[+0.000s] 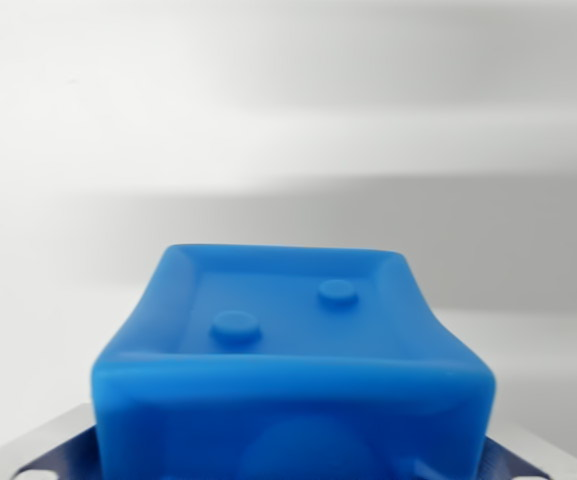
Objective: Stack cube
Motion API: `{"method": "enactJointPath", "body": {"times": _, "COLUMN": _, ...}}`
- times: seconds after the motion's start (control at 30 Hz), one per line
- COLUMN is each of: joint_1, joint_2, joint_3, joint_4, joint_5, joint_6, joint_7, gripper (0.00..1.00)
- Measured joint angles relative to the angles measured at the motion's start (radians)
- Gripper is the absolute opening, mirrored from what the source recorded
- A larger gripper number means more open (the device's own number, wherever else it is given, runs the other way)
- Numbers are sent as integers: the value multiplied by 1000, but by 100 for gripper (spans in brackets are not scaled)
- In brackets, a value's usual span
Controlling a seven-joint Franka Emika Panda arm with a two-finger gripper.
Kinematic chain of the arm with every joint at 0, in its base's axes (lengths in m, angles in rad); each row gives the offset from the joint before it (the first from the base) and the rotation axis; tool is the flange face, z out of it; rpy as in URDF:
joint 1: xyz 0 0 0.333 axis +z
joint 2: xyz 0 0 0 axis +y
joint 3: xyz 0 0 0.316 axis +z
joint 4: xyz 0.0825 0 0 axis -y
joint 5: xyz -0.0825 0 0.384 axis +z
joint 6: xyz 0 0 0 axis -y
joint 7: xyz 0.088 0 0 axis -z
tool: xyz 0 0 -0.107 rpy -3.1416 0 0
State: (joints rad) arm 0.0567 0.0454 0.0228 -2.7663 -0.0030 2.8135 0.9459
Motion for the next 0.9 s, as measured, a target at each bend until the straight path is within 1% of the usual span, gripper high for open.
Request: {"method": "enactJointPath", "body": {"times": 0.9, "joint_1": 67, "joint_2": -27, "joint_3": 33, "joint_4": 71, "joint_5": 0, "joint_6": -98, "joint_7": 116, "gripper": 0}}
